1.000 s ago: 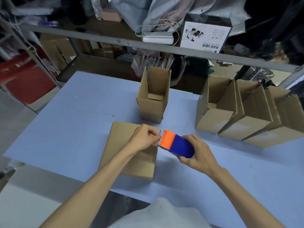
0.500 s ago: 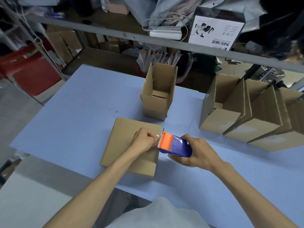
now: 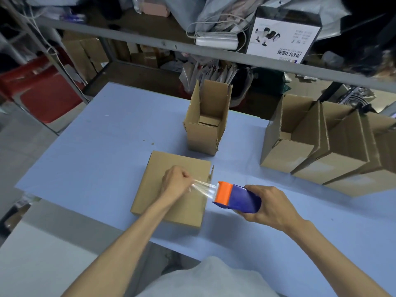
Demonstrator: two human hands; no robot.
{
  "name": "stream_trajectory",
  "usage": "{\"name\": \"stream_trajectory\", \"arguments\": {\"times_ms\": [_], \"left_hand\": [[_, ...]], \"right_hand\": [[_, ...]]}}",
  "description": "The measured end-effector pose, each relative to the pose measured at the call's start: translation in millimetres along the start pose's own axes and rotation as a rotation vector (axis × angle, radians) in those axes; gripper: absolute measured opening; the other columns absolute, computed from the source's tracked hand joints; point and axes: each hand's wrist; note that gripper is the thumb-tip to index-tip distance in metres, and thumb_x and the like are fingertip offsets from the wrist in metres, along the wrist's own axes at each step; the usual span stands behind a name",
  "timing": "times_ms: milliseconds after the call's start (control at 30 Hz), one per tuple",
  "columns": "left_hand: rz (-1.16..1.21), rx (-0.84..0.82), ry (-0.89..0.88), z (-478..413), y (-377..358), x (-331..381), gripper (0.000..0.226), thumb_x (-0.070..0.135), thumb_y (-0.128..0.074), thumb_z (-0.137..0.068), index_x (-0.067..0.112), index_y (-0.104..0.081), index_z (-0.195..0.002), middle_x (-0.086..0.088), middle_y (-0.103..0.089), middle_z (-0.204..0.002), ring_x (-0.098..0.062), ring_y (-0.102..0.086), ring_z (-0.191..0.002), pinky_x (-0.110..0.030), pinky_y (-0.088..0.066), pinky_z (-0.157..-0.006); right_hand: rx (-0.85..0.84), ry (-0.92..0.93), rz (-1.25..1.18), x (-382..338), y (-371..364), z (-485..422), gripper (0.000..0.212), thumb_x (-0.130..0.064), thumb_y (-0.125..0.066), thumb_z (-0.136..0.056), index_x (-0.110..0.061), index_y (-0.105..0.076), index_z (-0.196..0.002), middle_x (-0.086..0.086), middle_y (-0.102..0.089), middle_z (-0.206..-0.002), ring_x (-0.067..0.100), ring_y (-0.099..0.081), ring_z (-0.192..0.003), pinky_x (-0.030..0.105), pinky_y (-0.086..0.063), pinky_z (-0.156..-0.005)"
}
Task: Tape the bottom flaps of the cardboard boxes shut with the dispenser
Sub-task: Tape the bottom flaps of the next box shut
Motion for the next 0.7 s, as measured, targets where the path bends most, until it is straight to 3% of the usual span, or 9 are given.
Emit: {"name": "stream_trajectory", "arguments": {"times_ms": [100, 267, 400, 500, 700], "left_hand": [[-0.055, -0.057, -0.009, -8, 11, 0, 0.019, 0.008, -0.062, -0.082, 0.015, -0.063, -0.064, -0.004, -0.069, -0.075, -0.025, -0.064, -0.077, -0.03, -0.051, -0.071], [-0.002, -0.052, -0.031, -1, 15, -3, 0.019, 0.016, -0.064, -0.083, 0.02, -0.064, -0.065, 0.008, -0.061, -0.062, -0.012, -0.057, -0.063, -0.019, -0.04, -0.056], [0.042, -0.075, -0.02, 7, 13, -11, 0.025, 0.03, -0.067, -0.082, 0.018, -0.064, -0.059, 0.009, -0.062, -0.056, -0.012, -0.057, -0.059, -0.021, -0.042, -0.057], [0.012, -0.011, -0.053, 12, 4, -14, 0.026, 0.029, -0.077, -0.078, 0.021, -0.06, -0.06, 0.01, -0.055, -0.057, -0.013, -0.057, -0.066, -0.024, -0.042, -0.064], [-0.051, 0.086, -0.183, 24, -10, -17, 0.012, 0.023, -0.078, -0.078, 0.017, -0.07, -0.07, 0.004, -0.066, -0.061, -0.017, -0.065, -0.072, -0.025, -0.042, -0.066]], "right_hand": [[0.017, -0.029, 0.025, 9, 4, 7, 0.041, -0.05, -0.076, -0.059, -0.032, -0.061, -0.093, -0.016, -0.063, -0.077, 0.008, -0.053, -0.062, 0.016, -0.039, -0.054], [-0.001, -0.044, 0.018, 11, 6, 0, 0.058, -0.06, -0.077, -0.058, -0.028, -0.062, -0.105, -0.015, -0.066, -0.089, 0.005, -0.052, -0.069, 0.009, -0.035, -0.057], [-0.045, -0.051, 0.009, 12, 6, 2, 0.076, -0.077, -0.068, -0.058, -0.027, -0.059, -0.114, -0.014, -0.067, -0.099, 0.009, -0.058, -0.081, 0.016, -0.048, -0.065], [-0.036, -0.053, 0.013, 13, 6, 3, 0.072, -0.075, -0.068, -0.061, -0.026, -0.059, -0.113, -0.011, -0.068, -0.099, 0.011, -0.06, -0.082, 0.018, -0.05, -0.065], [-0.042, -0.039, 0.065, 11, 4, 6, 0.06, -0.07, -0.071, -0.062, -0.027, -0.062, -0.103, -0.011, -0.067, -0.089, 0.005, -0.049, -0.069, 0.007, -0.031, -0.055]]}}
Point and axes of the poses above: each hand's wrist, its own z-axis away from the middle knuckle, its own y-axis out of the back of the hand, x = y × z
